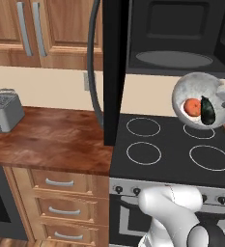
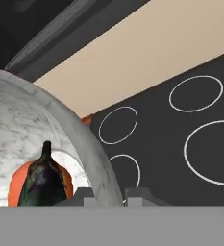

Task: Place the bowl containing the eggplant and squash in the microwave. Close the microwave door and press the start button to microwave the meal.

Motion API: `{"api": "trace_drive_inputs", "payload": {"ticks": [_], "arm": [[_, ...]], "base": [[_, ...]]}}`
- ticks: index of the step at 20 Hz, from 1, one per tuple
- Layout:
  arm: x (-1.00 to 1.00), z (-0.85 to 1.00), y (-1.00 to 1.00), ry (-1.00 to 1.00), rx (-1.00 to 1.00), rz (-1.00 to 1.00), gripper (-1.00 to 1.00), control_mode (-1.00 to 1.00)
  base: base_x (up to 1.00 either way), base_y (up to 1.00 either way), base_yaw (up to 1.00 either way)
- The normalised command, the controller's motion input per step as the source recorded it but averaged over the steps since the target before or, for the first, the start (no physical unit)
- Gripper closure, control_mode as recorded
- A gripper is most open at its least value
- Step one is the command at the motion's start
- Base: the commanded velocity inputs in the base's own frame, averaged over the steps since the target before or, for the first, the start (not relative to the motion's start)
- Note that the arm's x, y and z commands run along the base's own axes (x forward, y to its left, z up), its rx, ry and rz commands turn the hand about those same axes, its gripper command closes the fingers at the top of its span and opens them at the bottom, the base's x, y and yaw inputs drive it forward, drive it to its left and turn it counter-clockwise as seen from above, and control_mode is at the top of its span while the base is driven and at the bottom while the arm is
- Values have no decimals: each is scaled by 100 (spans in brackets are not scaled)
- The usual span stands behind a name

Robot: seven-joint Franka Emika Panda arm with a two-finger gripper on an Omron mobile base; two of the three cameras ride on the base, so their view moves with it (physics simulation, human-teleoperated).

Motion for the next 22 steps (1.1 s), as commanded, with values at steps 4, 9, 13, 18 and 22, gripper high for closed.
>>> {"api": "trace_drive_inputs", "payload": {"ticks": [4, 9, 13, 18, 22], "arm": [[0, 70, 0, -1, 0, -17, 100, -100], [8, 59, 0, 0, 2, -10, 100, -100], [16, 57, 0, 7, 13, -10, 100, -100], [16, 50, 0, 18, 13, -17, 100, -100], [14, 29, 0, 4, 16, -23, 100, -100]], "base": [[0, 0, 0], [0, 0, 0], [0, 0, 0], [0, 0, 0], [0, 0, 0]]}}
